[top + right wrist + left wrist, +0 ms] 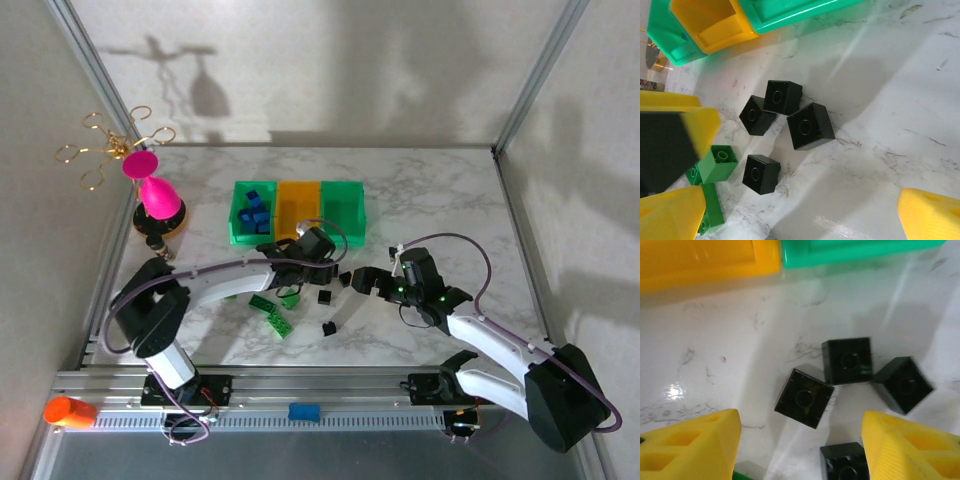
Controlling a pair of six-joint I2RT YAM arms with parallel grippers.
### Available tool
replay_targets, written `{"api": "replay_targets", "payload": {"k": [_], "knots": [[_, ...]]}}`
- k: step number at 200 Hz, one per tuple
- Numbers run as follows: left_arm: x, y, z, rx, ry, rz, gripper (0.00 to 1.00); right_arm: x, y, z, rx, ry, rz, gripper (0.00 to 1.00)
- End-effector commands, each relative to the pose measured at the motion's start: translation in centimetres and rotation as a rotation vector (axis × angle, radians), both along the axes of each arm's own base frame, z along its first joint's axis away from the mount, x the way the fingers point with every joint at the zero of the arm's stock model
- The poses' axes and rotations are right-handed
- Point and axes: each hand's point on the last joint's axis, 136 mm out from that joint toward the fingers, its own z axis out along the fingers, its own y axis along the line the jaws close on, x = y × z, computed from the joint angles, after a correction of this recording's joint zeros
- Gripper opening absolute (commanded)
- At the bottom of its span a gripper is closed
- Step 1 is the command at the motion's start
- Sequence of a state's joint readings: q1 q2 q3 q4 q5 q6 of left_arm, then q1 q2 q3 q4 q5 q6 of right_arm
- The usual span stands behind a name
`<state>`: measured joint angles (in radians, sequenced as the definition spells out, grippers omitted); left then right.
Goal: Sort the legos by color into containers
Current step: Pick up the lego from the center of the table.
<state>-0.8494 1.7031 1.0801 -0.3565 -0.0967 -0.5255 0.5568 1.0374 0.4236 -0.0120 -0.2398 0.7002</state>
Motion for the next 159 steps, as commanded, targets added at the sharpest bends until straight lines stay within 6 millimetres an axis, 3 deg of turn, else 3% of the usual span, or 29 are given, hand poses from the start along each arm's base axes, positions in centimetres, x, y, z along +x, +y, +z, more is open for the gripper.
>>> {"api": "replay_targets", "payload": {"k": [1, 56, 133, 159], "knots": [[0.4, -1.1, -0.3, -0.002, 0.019, -0.028, 0.65, 0.0, 0.1, -0.1, 0.026, 0.015, -0.008, 0.99], [1.0, -1.4, -2.2, 0.046, 0.036, -0.033, 0.64, 0.2, 0.1, -0.2, 0.029, 0.011, -0.003, 0.99], [0.9, -0.9, -4.0, 0.094, 0.055, -0.028, 0.56, 0.2, -0.2, -0.6, 0.025, 0.014, -0.011, 0.99], [0.8, -0.9, -4.3, 0.096, 0.060, -0.031, 0.49, 0.2, -0.1, -0.5, 0.031, 0.010, -0.007, 0.99]]}}
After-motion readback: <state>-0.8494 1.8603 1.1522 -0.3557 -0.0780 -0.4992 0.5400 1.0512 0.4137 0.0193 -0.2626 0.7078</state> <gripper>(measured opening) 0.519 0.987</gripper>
